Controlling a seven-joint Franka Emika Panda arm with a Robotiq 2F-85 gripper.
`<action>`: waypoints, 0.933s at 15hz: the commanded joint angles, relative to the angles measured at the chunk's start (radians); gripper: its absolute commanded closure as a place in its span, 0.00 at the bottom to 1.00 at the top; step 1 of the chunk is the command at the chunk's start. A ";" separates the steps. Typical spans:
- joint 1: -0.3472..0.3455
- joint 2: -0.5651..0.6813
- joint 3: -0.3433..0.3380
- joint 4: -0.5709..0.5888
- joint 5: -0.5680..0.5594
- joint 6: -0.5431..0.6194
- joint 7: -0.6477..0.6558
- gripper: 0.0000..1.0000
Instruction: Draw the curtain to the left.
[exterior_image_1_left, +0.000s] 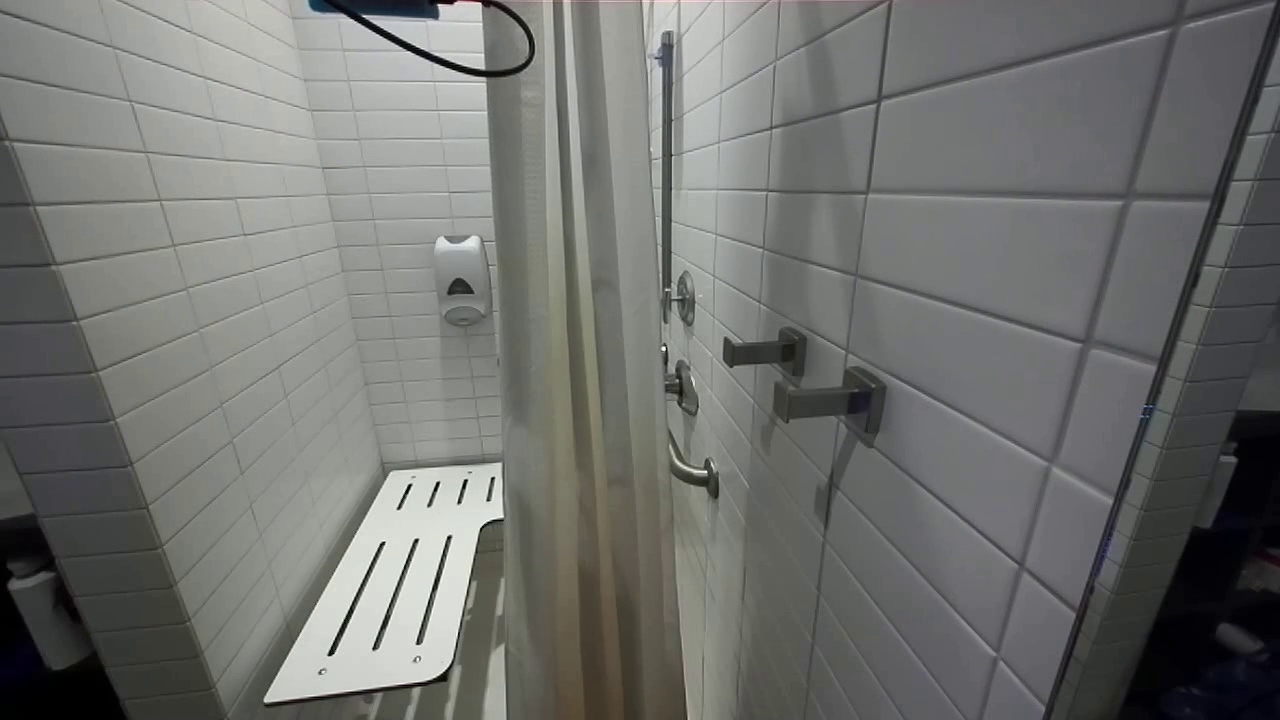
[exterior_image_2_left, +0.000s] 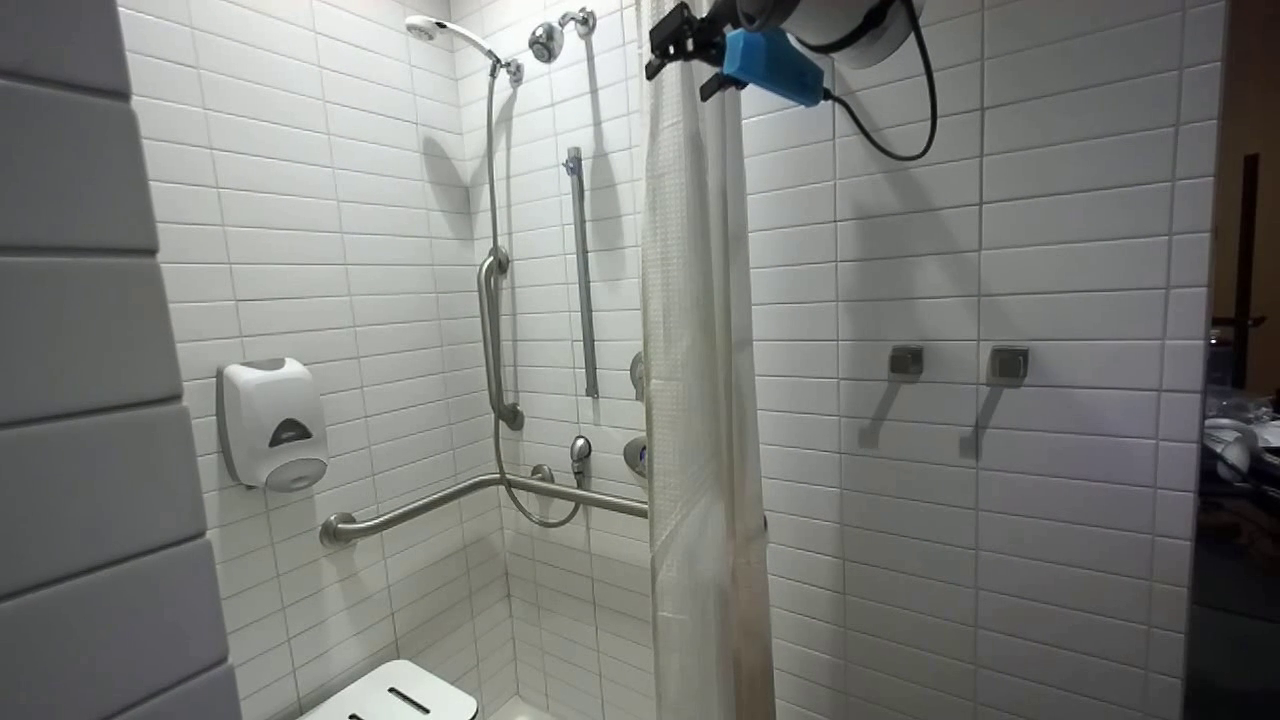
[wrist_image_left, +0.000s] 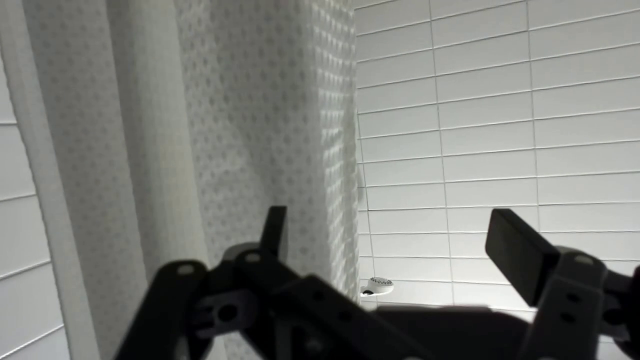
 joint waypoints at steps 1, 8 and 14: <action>0.000 0.000 0.000 0.000 0.000 0.000 0.000 0.00; -0.028 0.109 0.001 0.168 0.002 0.003 0.040 0.00; -0.013 0.240 -0.046 0.371 0.092 -0.199 0.059 0.39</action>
